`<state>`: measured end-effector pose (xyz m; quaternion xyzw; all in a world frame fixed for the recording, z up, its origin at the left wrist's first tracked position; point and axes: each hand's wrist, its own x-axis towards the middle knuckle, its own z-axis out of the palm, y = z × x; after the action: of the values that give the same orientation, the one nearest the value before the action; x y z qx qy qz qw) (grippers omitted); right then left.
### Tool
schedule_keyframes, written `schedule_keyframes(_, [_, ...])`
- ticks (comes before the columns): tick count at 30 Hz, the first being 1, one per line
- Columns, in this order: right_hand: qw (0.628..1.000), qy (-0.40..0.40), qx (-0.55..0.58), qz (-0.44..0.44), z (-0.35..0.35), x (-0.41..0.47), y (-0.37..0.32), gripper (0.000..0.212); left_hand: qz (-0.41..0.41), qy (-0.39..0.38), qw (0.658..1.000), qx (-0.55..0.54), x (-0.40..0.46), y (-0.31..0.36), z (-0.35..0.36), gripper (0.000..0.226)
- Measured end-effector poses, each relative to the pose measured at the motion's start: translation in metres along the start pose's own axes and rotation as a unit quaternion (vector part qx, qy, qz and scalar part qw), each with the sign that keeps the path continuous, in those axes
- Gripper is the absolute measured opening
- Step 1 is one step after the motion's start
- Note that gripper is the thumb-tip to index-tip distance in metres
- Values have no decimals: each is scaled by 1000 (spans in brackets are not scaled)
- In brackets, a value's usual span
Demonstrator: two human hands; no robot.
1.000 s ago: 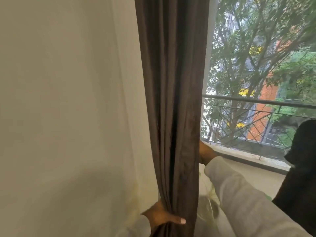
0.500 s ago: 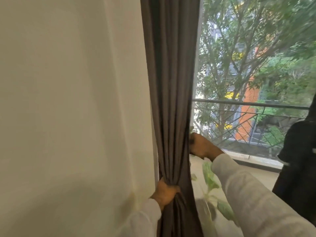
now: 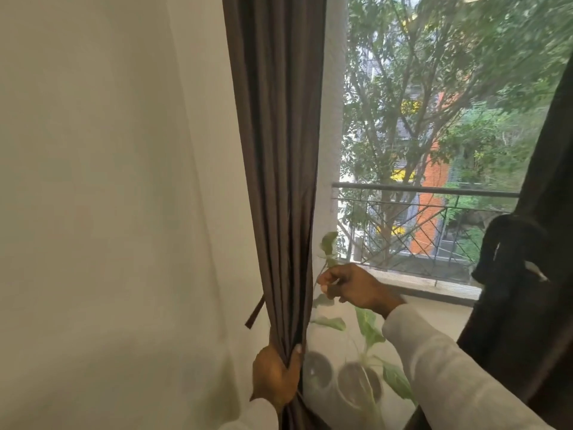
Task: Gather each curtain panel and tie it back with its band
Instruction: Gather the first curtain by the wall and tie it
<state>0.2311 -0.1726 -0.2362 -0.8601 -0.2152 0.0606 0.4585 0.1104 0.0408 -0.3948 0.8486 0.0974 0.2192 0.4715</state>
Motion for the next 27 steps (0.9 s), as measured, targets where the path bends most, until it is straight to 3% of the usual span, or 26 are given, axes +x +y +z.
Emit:
schedule_keyframes(3, [1000, 1, 12, -11, 2, 4, -1, 12, 46, -88, 993, 68, -11, 4, -6, 123])
schedule_keyframes(6, [997, 10, 59, -44, 4, 3, -12, 10, 81, -9, 983, 164, -1, -4, 4, 67])
schedule_keyframes(7, [993, 14, 102, -52, 6, 1, -16, 18, 76, -22, 974, 211, 5, -1, 7, 50])
schedule_keyframes(9, [979, -4, 196, -61, 12, -4, -26, 39, 85, -26, 954, 288, 18, -2, 14, 37])
schedule_keyframes(12, [983, -45, 149, -97, 27, -4, -35, 52, 45, -59, 949, 307, 24, 3, 17, 34])
schedule_keyframes(15, [990, 28, 92, -103, 36, 7, -40, 37, 33, -60, 966, 249, 18, 9, 22, 43])
schedule_keyframes(19, [989, 99, 54, -99, 26, 24, -35, 26, -43, -58, 997, -10, 19, 26, 21, 34])
schedule_keyframes(22, [990, 100, 24, -95, 19, 30, -39, 26, -51, -74, 979, -180, 31, 46, 23, 56])
schedule_keyframes(25, [994, 85, 9, -73, 16, 34, -45, 30, -28, -30, 983, -180, 37, 63, 31, 59])
schedule_keyframes(27, [997, 55, 1, -52, 17, 32, -49, 31, -10, -20, 999, -40, 34, 68, 30, 65])
